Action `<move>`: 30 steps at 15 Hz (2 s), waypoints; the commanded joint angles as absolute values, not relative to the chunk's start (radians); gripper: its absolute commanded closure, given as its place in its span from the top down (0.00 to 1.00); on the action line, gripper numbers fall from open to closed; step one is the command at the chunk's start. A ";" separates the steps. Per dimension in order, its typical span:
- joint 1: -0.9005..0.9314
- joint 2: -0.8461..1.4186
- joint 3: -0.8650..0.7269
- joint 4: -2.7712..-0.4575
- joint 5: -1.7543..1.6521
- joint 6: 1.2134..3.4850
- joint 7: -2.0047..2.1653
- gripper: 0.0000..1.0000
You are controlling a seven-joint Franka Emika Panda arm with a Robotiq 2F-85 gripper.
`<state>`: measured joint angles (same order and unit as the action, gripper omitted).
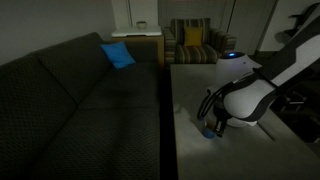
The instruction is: Put the cup on the white plate
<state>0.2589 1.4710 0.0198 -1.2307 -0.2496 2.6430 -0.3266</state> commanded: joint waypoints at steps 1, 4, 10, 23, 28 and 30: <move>0.242 1.471 0.034 -1.185 -0.249 2.511 -0.318 0.03; 0.224 1.471 0.042 -1.156 -0.218 2.426 -0.274 0.03; 0.208 1.454 0.026 -1.190 -0.134 2.508 -0.115 0.03; 0.293 1.358 -0.057 -1.316 -0.136 2.726 0.187 0.03; 0.300 1.281 -0.112 -1.400 -0.126 2.752 0.249 0.03; 0.286 1.259 -0.126 -1.435 -0.118 2.763 0.269 0.03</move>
